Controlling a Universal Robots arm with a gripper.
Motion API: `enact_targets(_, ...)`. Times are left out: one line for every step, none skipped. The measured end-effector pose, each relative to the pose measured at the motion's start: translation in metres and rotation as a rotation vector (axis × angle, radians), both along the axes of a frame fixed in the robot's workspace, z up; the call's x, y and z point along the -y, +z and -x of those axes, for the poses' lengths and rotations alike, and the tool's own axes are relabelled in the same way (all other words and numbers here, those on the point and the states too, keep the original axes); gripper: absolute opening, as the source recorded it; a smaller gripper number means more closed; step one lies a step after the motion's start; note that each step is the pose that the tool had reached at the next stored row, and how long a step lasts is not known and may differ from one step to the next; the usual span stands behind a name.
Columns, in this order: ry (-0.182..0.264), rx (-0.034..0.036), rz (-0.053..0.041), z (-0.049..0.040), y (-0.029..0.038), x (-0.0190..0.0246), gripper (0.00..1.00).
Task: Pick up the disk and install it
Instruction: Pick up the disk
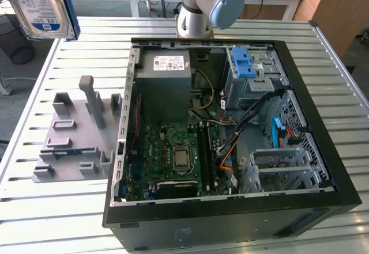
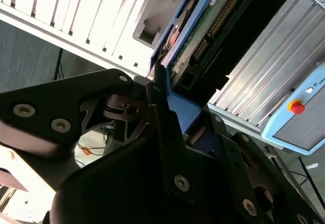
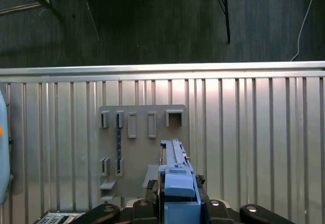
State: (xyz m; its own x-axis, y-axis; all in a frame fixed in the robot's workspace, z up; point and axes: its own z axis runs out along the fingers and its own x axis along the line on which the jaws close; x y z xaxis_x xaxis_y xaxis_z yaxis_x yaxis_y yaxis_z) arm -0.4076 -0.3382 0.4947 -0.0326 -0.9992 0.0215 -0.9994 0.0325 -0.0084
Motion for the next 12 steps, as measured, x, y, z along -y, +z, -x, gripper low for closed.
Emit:
enact_targets(0.0, 0.0, 0.0, -0.0001, 0.0, 0.0028, 0.36)
enact_targets(0.0, 0.0002, -0.0001, -0.0003, -0.0001, 0.0056, 0.36)
enact_targets(0.0, 0.0003, -0.0001, -0.0005, -0.0001, 0.0086, 0.36)
enact_targets(0.0, 0.0005, -0.0002, -0.0007, -0.0001, 0.0118, 0.36)
enact_targets(0.0, 0.0008, -0.0001, -0.0009, -0.0001, 0.0148, 0.36)
enact_targets(0.0, 0.0013, -0.0001, -0.001, -0.0001, 0.0178, 0.36)
enact_targets(0.0, 0.0017, 0.0, -0.0012, 0.0001, 0.0208, 0.36)
enact_targets(0.0, 0.0025, -0.0001, -0.0015, 0.0, 0.0237, 0.36)
enact_targets(0.0, 0.003, -0.0001, -0.0021, -0.0001, 0.0255, 0.36)
enact_targets(0.0, 0.0035, -0.0002, -0.003, -0.0003, 0.0266, 0.36)
enact_targets(0.0, 0.0039, -0.0001, -0.0042, -0.0003, 0.0271, 0.36)
enact_targets(0.0, 0.0043, -0.0001, -0.0055, -0.0004, 0.0274, 0.36)
